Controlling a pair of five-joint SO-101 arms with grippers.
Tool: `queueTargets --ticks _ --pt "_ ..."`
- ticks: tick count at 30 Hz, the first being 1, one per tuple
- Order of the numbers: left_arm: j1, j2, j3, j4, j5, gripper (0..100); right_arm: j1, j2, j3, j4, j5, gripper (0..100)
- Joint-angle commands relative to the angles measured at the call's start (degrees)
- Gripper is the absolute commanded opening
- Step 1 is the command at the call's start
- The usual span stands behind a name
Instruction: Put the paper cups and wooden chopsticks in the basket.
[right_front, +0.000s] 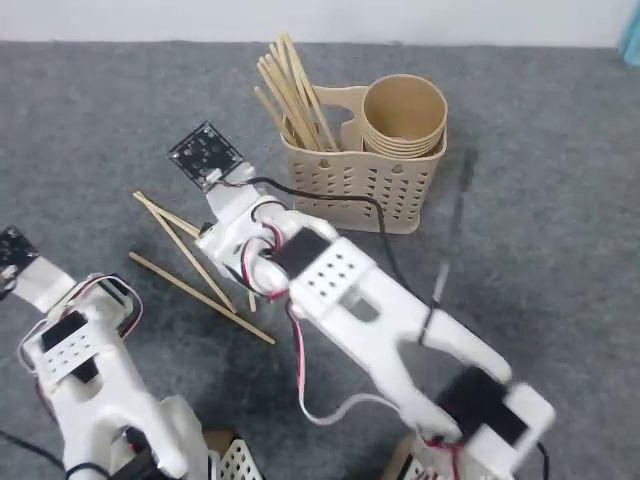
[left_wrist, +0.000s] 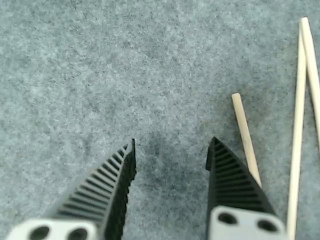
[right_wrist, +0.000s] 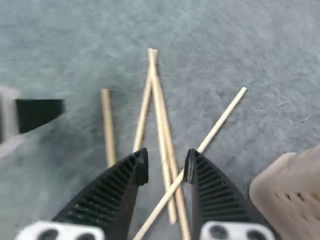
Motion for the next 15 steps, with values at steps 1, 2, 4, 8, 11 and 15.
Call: queueTargets --ticks 1,2,4,8,11,15 --pt "0.1 -1.8 -1.0 -1.4 0.4 22 2.6 5.5 -0.5 -9.3 -0.7 14.0" --pt "0.1 -1.8 -1.0 -1.4 0.4 22 2.9 7.4 -0.5 -11.3 -0.7 14.0" --pt "0.1 -1.8 -1.0 -1.4 0.4 22 3.8 11.2 -0.5 -15.4 -0.7 14.0" --pt "0.1 -1.8 -0.8 -2.5 0.4 22 4.5 17.3 -0.6 -22.0 -0.7 14.0" --pt "0.1 -1.8 -0.8 -2.5 0.4 22 5.1 20.4 -0.6 -24.0 -0.7 14.0" --pt "0.1 -1.8 -0.8 -2.5 0.4 22 6.2 24.2 -1.8 -24.1 -0.7 14.0"
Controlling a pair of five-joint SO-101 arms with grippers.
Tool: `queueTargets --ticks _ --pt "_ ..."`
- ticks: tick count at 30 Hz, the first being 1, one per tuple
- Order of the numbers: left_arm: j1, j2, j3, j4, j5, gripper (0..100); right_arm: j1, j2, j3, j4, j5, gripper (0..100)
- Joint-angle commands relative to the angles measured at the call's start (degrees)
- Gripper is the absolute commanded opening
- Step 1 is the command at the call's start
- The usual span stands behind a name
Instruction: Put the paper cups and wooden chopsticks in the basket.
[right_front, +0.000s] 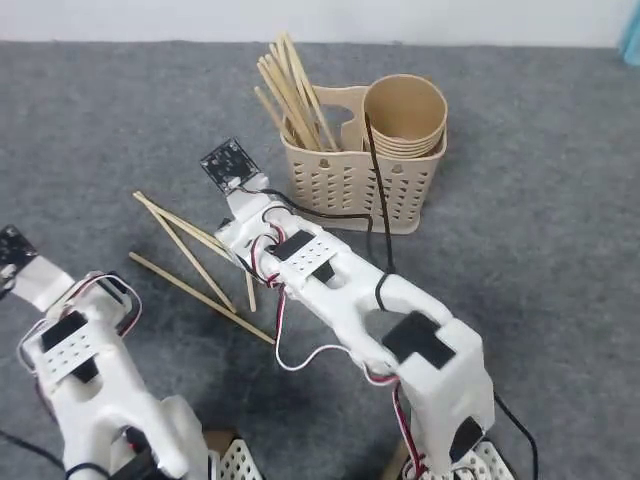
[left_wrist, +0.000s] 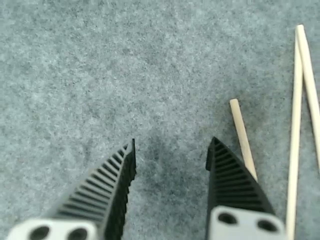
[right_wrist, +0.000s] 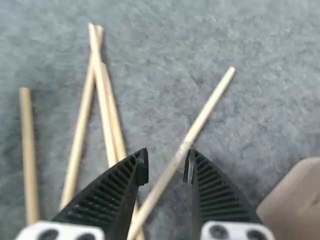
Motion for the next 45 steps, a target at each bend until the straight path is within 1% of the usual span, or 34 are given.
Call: queueTargets --ticks 1,8,13,15,17,18,20,22,32,37,41,43,45 --pt "0.1 -1.8 -0.8 -1.2 0.4 22 2.0 1.2 -2.5 -1.2 -0.5 14.0" --pt "0.2 -1.8 -0.8 -1.1 0.4 22 2.7 7.7 -7.7 -1.0 -0.4 14.0" --pt "0.3 -1.8 -0.8 -1.2 0.4 22 2.6 8.5 -8.8 -0.9 -0.4 13.8" --pt "0.3 -1.8 -0.8 -1.2 0.4 22 2.6 8.2 -8.8 0.2 -0.4 9.1" --pt "0.3 -1.8 -0.8 -1.2 0.4 22 2.6 7.8 -9.2 2.5 -0.4 0.6" --pt "0.3 -1.8 -0.8 -1.2 0.4 22 2.6 7.3 -9.6 3.8 -0.4 0.6" --pt "0.3 -1.8 -0.8 -1.2 0.4 22 2.6 5.9 -10.1 7.6 -0.4 2.5" --pt "0.3 -1.8 -0.8 -1.2 0.4 22 2.6 3.6 -10.3 11.2 -0.4 0.4" --pt "0.1 -1.8 -0.8 -1.3 0.4 22 2.6 -9.8 -9.9 31.0 -0.4 0.6" --pt "0.1 -1.8 -0.8 -1.3 0.4 22 1.8 -17.7 -9.7 47.6 -0.2 0.6" --pt "0.1 -1.8 -0.8 -1.3 0.4 22 1.9 -24.4 -4.3 60.3 0.4 0.6" --pt "0.1 -1.8 -0.8 -1.3 0.4 22 2.9 -28.4 1.5 63.2 4.0 0.6" --pt "0.1 -1.8 -0.8 -1.3 0.4 22 4.4 -33.5 8.7 63.2 6.8 0.7"
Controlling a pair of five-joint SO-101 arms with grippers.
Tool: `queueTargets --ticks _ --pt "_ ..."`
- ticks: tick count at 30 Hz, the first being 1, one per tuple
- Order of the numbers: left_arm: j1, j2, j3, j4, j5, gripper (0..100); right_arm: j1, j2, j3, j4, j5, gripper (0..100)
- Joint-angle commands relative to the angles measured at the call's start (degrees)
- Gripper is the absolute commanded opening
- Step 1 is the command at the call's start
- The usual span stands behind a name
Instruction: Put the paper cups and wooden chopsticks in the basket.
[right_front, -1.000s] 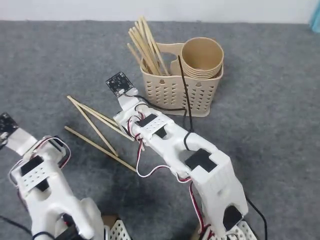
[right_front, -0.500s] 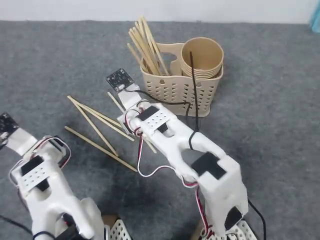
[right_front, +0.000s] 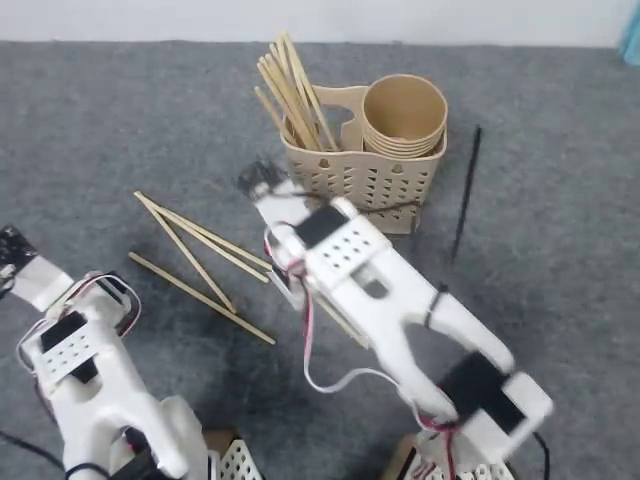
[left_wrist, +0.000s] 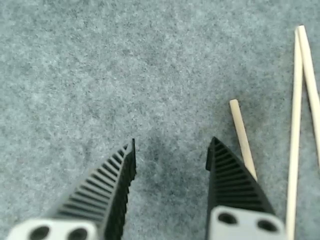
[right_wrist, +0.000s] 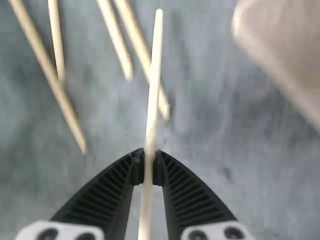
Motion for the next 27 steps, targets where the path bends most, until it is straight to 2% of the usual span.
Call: queueTargets --ticks 1,5,11,14,19,21,27 --pt "0.1 -1.8 -0.8 -1.2 0.4 22 3.0 -12.1 10.4 1.5 4.7 0.7" --pt "0.1 -1.8 -0.8 -1.2 0.4 22 8.4 -25.8 24.3 -1.8 7.3 0.7" --pt "0.1 -1.8 -0.8 -1.2 0.4 22 18.9 -44.6 42.9 -6.4 15.2 0.7" --pt "0.1 -1.8 -0.8 -1.2 0.4 22 21.6 -51.5 49.1 -6.2 19.1 2.0" --pt "0.1 -1.8 -0.8 -1.2 0.4 22 22.2 -57.2 53.1 -7.4 20.1 21.4" --pt "0.1 -1.8 -0.7 -1.2 0.4 22 22.0 -58.1 53.0 -8.7 20.1 25.0" --pt "0.0 -1.8 -0.7 -1.2 0.4 22 21.7 -58.2 53.0 -17.4 20.1 15.2"
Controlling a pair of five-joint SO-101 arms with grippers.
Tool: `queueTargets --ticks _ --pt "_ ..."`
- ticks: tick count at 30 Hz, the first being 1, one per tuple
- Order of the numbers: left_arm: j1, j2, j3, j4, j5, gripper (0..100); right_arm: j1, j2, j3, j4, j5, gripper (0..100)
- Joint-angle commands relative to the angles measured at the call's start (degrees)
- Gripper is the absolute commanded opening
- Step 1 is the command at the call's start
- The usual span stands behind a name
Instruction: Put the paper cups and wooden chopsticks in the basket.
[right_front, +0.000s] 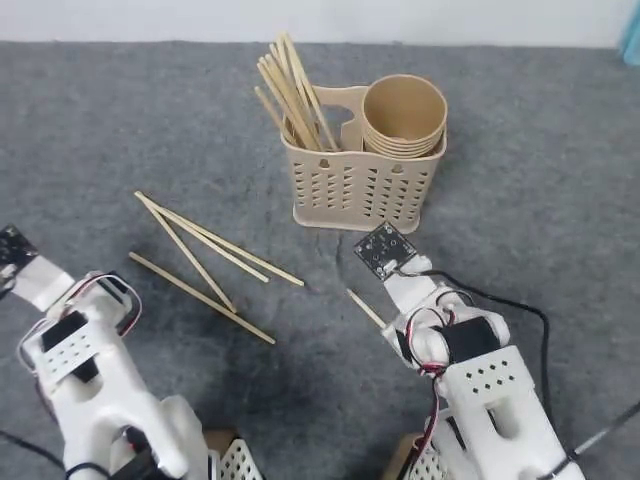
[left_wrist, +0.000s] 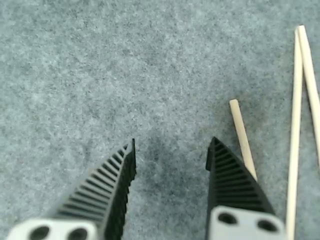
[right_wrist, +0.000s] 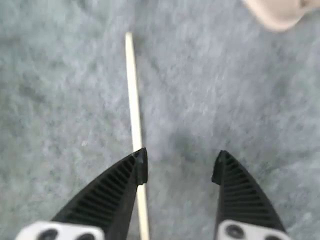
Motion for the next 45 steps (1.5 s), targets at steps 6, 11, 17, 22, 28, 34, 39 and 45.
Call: queueTargets --ticks 6,11,17,22,28,34,39,45 --pt "0.0 -1.8 -0.7 -1.2 0.4 22 -8.8 -1.5 -0.4 -11.5 1.0 10.2" --pt "0.0 -1.8 -0.7 -1.2 0.4 22 -13.0 0.9 -0.6 -16.7 -1.3 10.2" --pt "0.0 -1.8 -0.7 -1.2 0.4 22 -13.1 15.9 -7.9 -18.2 -2.2 10.2" --pt "0.0 -1.8 -0.7 -1.2 0.4 22 -13.0 30.5 -15.8 -18.2 -2.1 10.2" --pt "0.0 -1.8 -0.7 -1.2 0.4 22 -11.9 45.3 -23.6 -18.2 -1.8 10.2" --pt "0.0 -1.8 -0.7 -1.2 0.4 22 -10.4 53.3 -26.5 -18.1 -1.8 9.6" --pt "0.0 -1.8 -0.7 -1.2 0.4 22 -10.8 51.6 -26.5 -17.5 -2.3 0.3" --pt "0.0 -1.8 -0.7 -1.2 0.4 22 -10.8 37.8 -26.8 -11.0 -2.3 0.8"
